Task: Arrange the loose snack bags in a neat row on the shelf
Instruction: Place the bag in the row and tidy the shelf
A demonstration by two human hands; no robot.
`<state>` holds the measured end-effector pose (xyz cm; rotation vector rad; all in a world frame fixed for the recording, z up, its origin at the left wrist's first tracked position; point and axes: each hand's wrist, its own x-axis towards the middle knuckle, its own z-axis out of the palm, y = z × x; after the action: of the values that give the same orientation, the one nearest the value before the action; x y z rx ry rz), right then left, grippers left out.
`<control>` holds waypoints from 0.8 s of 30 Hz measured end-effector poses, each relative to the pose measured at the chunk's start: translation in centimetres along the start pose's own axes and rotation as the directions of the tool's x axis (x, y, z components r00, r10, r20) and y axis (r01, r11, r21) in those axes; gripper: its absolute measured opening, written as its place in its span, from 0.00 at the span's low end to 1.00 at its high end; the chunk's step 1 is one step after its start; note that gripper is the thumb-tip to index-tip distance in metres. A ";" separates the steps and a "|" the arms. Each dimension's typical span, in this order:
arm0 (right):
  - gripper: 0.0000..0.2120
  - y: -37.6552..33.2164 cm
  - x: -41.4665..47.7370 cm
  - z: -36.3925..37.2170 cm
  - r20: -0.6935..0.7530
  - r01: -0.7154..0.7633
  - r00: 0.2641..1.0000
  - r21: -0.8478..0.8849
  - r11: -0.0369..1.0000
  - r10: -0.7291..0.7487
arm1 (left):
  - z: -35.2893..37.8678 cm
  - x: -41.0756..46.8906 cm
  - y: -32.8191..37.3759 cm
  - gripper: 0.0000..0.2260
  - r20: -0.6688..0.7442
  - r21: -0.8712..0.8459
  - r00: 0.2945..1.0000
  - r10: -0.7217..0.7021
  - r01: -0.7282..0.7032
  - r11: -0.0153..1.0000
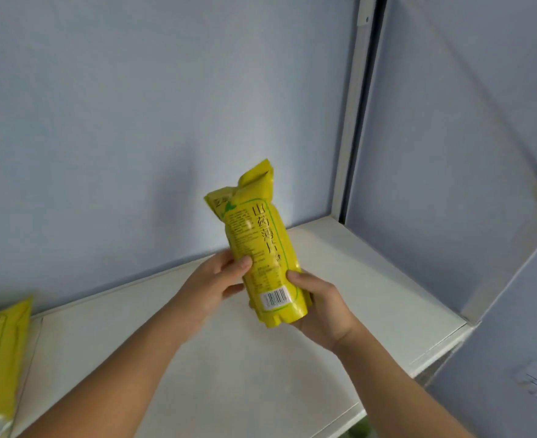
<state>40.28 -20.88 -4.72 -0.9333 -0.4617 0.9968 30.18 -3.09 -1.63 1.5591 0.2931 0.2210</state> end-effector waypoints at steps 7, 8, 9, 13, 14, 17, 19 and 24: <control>0.30 4.5 -0.1 4.8 -0.227 0.101 0.964 -0.166 0.981 -0.137 | -2.4 -3.6 0.5 0.20 -0.102 -0.039 0.993 0.054 -0.059 0.998; 0.23 5.1 -0.1 5.8 -0.316 0.147 0.918 -0.292 0.945 -0.240 | -2.9 -4.1 0.5 0.21 -0.162 -0.009 0.985 0.059 -0.062 0.998; 0.16 5.8 -0.3 6.6 -0.390 0.178 0.848 -0.429 0.886 -0.359 | -3.4 -4.4 0.5 0.22 -0.226 0.043 0.971 0.073 -0.065 0.997; 0.26 7.8 -0.5 9.5 -0.173 0.171 0.845 -0.809 0.562 -0.506 | -4.4 -5.9 0.7 0.29 -0.393 0.274 0.905 0.163 -0.054 0.960; 0.31 8.0 -0.3 10.1 -0.155 0.152 0.878 -0.808 0.570 -0.454 | -4.5 -6.2 0.8 0.30 -0.392 0.279 0.905 0.164 -0.053 0.959; 0.30 7.9 0.9 10.7 -0.214 0.151 0.904 -0.649 0.746 -0.369 | -4.9 -7.1 0.9 0.26 -0.307 0.279 0.940 0.151 -0.062 0.958; 0.25 7.4 1.2 10.8 -0.236 0.142 0.908 -0.603 0.785 -0.346 | -5.7 -7.4 0.7 0.24 -0.298 0.285 0.939 0.171 -0.083 0.955; 0.20 7.4 0.7 11.4 -0.043 0.101 0.989 -0.493 0.864 -0.140 | -8.0 -8.0 -0.1 0.32 -0.284 0.147 0.953 0.103 -0.063 0.987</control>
<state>28.79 -13.52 -4.74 -1.3768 -0.7190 0.7334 20.09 1.92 -1.28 1.6757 0.4817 0.5084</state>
